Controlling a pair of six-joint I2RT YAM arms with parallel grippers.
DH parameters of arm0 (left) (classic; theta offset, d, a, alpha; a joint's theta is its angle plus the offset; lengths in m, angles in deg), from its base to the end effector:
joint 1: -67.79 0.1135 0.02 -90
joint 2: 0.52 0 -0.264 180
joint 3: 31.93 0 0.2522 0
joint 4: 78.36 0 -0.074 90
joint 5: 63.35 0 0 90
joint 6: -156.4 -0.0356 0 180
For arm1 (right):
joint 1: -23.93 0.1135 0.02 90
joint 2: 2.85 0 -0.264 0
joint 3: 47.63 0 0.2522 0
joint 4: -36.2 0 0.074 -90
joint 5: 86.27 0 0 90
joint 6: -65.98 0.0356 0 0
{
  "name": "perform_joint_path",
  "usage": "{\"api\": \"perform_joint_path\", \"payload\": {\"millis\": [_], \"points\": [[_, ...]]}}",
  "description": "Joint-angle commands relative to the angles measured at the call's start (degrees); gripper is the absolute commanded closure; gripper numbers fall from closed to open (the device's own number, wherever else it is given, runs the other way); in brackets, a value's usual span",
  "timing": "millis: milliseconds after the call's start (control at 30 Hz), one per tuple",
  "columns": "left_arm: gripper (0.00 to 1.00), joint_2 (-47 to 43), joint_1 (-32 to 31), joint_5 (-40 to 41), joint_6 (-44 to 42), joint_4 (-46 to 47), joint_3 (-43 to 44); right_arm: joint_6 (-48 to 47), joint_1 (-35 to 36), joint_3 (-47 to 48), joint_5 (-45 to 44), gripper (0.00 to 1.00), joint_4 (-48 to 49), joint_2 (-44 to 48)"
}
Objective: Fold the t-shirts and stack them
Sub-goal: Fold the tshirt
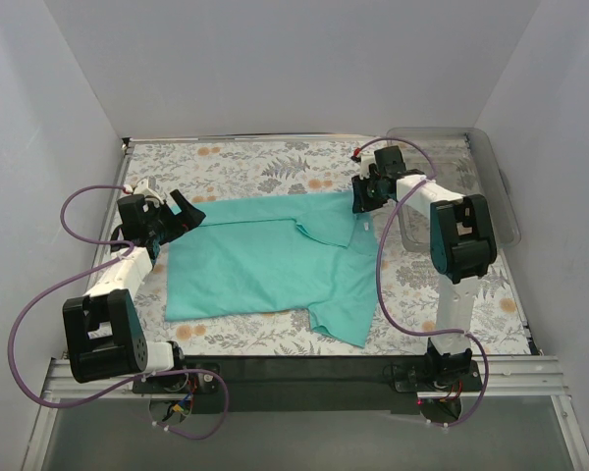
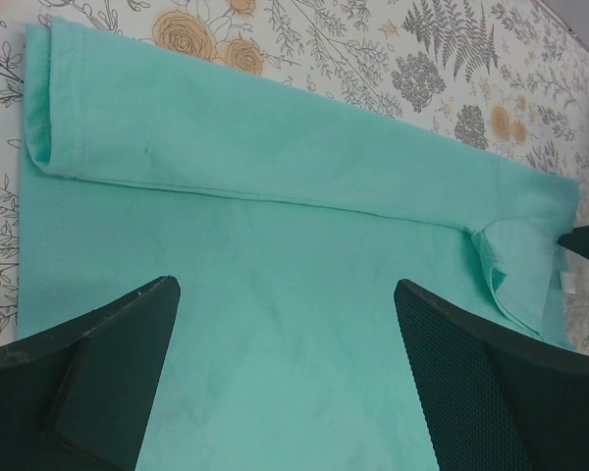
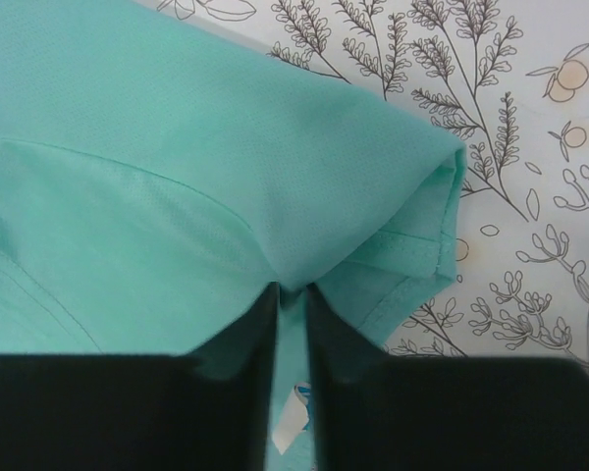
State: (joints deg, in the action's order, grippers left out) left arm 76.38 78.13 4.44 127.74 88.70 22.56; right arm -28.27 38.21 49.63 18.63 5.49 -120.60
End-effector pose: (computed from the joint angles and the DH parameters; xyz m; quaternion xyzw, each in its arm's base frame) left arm 0.2784 0.0371 0.2126 -0.4388 0.7585 -0.3484 0.3329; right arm 0.4310 0.1192 0.1744 -0.1931 0.9161 0.1506 0.3174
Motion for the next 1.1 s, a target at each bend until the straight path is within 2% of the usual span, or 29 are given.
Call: {"api": "perform_joint_path", "payload": {"millis": [0, 33, 200, 233, 267, 333, 400, 433, 467, 533, 667, 733, 833, 1000, 1067], "points": [[0.16, -2.5, 0.1, -1.0, -0.7, 0.0, 0.1, -1.3, 0.1, -0.7, -0.3, 0.71, -0.9, 2.9], [0.16, -2.5, 0.1, -1.0, -0.8, 0.1, 0.1, -1.7, 0.1, -0.6, -0.2, 0.61, -0.9, 3.0], [0.16, -3.0, 0.1, -0.5, -1.0, 0.0, 0.0, -6.8, 0.2, 0.6, 3.7, 0.46, -1.6, 8.2], [0.16, -3.2, 0.1, -0.4, -1.0, -0.1, 0.0, -8.2, 0.7, 0.6, 6.3, 0.42, -1.9, 9.2], [0.16, -3.3, 0.1, -0.5, -1.0, -0.1, 0.1, -13.6, 1.3, 0.7, 10.5, 0.40, -3.6, 11.3], [0.16, -4.4, 0.2, -0.4, -0.8, -0.5, 0.1, -18.9, 2.8, 1.1, 18.1, 0.40, -6.7, 11.6], [0.16, -6.1, 0.1, -0.9, -0.7, -0.6, 0.1, -20.2, 6.3, 1.8, 20.6, 0.47, -7.4, 9.7], [0.16, -7.6, 0.1, -1.2, -0.7, -2.1, -0.2, -19.9, 8.1, 3.1, 18.6, 0.57, -7.3, 7.0], [0.16, -9.1, 0.1, -1.1, -1.0, -2.8, -0.5, -18.6, 9.1, 5.4, 17.4, 0.75, -7.0, 5.8], [0.16, -11.8, 0.1, -0.5, -1.4, -3.8, -1.1, -16.4, 12.2, 9.6, 12.2, 0.88, -7.0, 1.0], [0.16, -17.0, 0.0, 0.2, -1.1, -4.9, -3.4, -13.5, 15.7, 16.6, 3.3, 0.90, -7.0, -5.2], [0.16, -18.3, 0.1, 0.3, -0.4, -5.7, -4.0, -13.4, 16.7, 17.3, 2.4, 0.90, -7.5, -6.8], [0.16, -20.2, 0.1, -0.9, 3.4, -6.3, -4.3, -15.4, 20.1, 17.0, 7.4, 0.91, -11.4, -7.7], [0.16, -21.5, 0.1, -1.2, 9.3, -6.9, -4.4, -18.5, 21.7, 15.8, 15.8, 0.91, -15.5, -6.1], [0.16, -21.4, 0.2, -1.8, 13.4, -7.8, -4.5, -20.0, 21.4, 15.6, 16.0, 0.90, -16.4, -3.6]]}}
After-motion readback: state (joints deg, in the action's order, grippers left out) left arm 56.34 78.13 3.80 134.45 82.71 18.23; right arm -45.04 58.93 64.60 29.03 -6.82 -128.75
